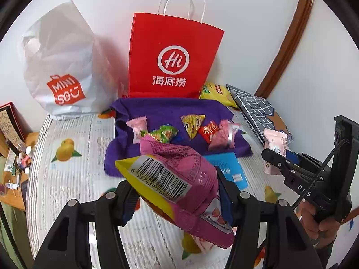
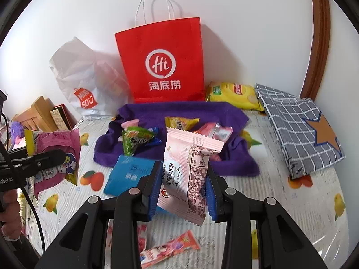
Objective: Organize snacks
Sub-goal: 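Carry the pink snack bag and pink candy bar with both tools over the purple towel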
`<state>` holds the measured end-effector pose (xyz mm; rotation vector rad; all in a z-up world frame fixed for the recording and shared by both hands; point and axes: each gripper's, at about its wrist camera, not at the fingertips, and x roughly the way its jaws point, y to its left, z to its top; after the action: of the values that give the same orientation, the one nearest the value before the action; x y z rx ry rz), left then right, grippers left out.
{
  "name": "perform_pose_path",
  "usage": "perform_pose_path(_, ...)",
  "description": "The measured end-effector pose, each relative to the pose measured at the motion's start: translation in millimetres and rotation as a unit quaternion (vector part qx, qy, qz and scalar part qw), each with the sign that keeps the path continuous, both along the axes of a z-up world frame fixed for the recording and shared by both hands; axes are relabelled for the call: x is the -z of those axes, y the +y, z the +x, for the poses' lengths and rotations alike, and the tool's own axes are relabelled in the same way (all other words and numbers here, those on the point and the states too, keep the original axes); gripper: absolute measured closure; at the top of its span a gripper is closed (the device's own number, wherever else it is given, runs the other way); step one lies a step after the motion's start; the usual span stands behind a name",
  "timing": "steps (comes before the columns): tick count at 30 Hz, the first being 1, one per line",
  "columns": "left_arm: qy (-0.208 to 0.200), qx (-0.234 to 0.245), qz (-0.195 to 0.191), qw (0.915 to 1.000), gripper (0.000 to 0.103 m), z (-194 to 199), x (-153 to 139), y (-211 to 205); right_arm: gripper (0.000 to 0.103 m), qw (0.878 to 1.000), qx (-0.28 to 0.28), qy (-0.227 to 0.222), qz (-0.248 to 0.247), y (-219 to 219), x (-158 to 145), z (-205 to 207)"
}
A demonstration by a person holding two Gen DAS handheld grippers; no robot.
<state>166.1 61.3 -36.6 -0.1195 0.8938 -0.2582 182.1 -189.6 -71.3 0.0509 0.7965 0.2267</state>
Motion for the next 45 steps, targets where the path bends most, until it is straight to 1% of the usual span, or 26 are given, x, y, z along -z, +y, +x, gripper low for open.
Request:
perform_pose_path(6, -0.010, -0.007, 0.009, 0.9999, 0.045, 28, -9, -2, 0.067, 1.000, 0.009, -0.007, 0.003, -6, -4, 29)
perform_pose_path(11, -0.018, -0.001, 0.016, 0.9997, 0.044, 53, -13, -7, 0.067, 1.000, 0.007, -0.006, 0.015, -7, -1, 57)
perform_pose_path(16, -0.010, -0.001, 0.014, 0.9998, 0.044, 84, -9, -10, 0.067, 1.000, -0.003, -0.002, 0.011, -2, 4, 86)
perform_pose_path(20, -0.013, 0.001, 0.022, 0.9997, 0.044, 101, -6, -15, 0.067, 1.000, -0.009, -0.001, 0.008, 1, 8, 107)
perform_pose_path(25, -0.002, -0.003, 0.018, 0.9998, 0.044, 120, 8, -15, 0.067, 1.000, -0.011, 0.008, 0.009, 3, 22, 128)
perform_pose_path(32, 0.025, -0.002, 0.017, 0.9995, 0.044, 140, 39, -15, 0.067, 0.999, -0.013, 0.030, 0.011, 5, 48, 150)
perform_pose_path(34, 0.037, -0.002, 0.024, 0.9990, 0.044, 145, 48, -16, 0.067, 0.999, -0.014, 0.035, 0.009, 6, 55, 155)
perform_pose_path(40, 0.046, -0.002, 0.034, 0.9984, 0.044, 150, 59, -18, 0.067, 0.998, -0.017, 0.052, -0.001, 5, 74, 162)
perform_pose_path(45, 0.053, -0.004, 0.036, 0.9979, 0.044, 153, 63, -18, 0.067, 0.998, -0.019, 0.059, -0.001, 5, 77, 165)
